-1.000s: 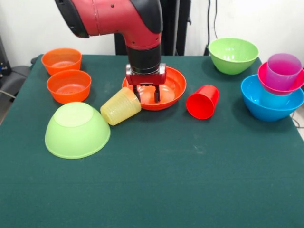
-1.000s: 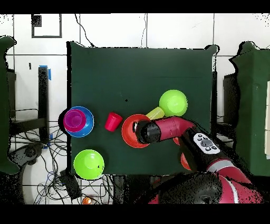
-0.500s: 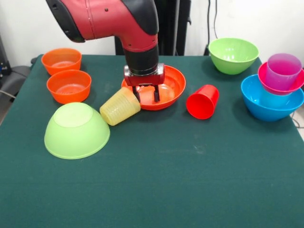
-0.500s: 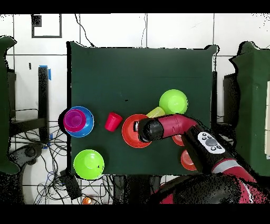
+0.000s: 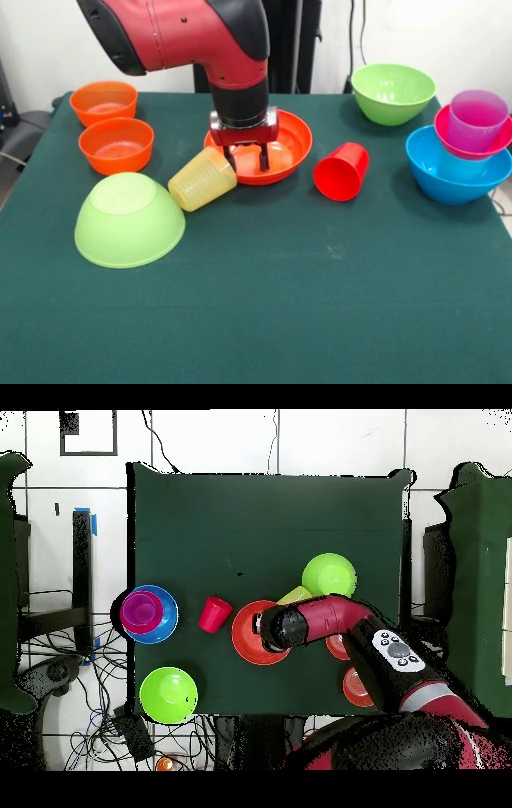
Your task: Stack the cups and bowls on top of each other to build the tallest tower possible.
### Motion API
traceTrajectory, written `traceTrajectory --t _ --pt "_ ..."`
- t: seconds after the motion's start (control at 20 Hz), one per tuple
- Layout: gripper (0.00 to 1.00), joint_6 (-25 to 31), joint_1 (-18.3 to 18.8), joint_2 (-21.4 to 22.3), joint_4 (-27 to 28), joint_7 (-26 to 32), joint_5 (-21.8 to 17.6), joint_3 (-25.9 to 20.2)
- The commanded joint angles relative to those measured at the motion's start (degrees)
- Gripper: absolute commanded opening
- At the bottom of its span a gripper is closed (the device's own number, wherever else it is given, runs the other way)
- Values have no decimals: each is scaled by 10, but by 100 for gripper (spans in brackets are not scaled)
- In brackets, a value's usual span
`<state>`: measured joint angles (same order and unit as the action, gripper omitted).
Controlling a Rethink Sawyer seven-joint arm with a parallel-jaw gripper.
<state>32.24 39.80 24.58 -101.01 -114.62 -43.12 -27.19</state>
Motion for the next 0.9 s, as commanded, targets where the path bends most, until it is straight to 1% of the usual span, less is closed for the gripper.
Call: traceTrajectory --t 0.05,0.3,0.45,0.5,0.55,0.6,0.7,0.75,0.9 --pt "100 -44 -3 -125 140 139 -180 55" --pt "100 -56 -37 -105 142 80 -224 85" --pt "100 -93 -61 -96 145 18 -254 106" --pt "100 -103 -65 -94 145 3 -259 109" --pt "100 -123 -76 -92 147 -31 -266 121" --pt "100 -139 -81 -90 148 -49 -271 128" --pt "100 -153 -86 -88 148 -58 -274 135" --pt "100 -166 -94 -87 150 -70 -277 143" --pt "100 -193 -103 -87 154 -81 -274 159"
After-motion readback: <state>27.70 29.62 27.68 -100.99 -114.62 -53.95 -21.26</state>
